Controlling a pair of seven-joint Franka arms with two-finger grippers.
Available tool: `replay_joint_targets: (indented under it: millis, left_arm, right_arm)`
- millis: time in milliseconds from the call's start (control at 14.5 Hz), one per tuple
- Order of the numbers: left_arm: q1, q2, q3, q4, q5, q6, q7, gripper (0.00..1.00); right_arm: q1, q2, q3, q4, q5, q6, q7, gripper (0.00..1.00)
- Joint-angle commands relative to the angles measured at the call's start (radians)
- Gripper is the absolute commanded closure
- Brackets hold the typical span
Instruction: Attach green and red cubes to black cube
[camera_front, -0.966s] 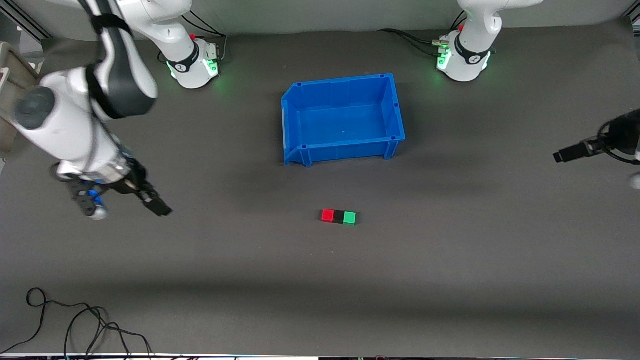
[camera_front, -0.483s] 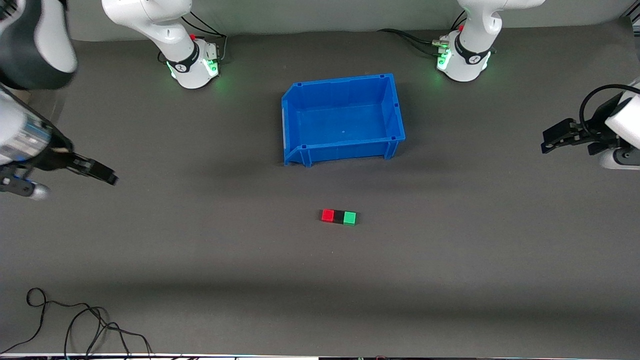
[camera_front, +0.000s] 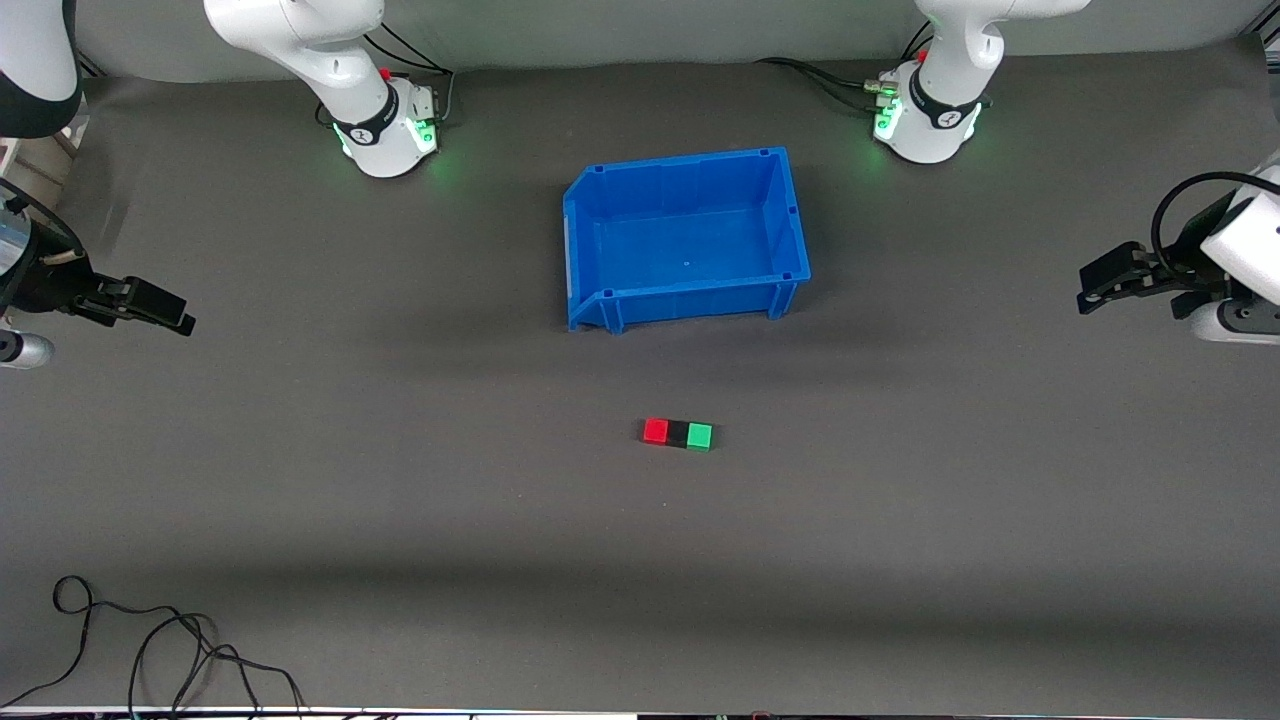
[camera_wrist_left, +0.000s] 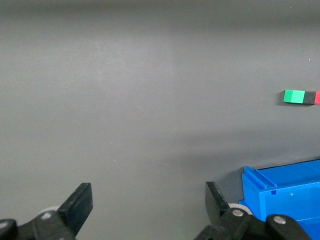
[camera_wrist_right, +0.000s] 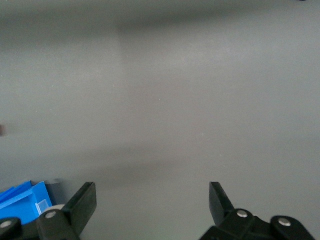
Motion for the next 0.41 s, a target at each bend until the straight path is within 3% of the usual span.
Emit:
replay_joint_targets:
  millis: [0,345]
  left_arm:
    - [-0.002,-0.025,-0.001,-0.003,0.014,-0.016,0.018,0.0]
    - [-0.002,-0.021,-0.001,-0.003,0.016,-0.017,0.018,0.0]
  right_arm:
    - [0.003,0.005,0.001,0.022,0.007,-0.019,-0.089,0.0]
    - [0.001,0.002,0.003,0.035,0.007,-0.036,-0.109,0.0]
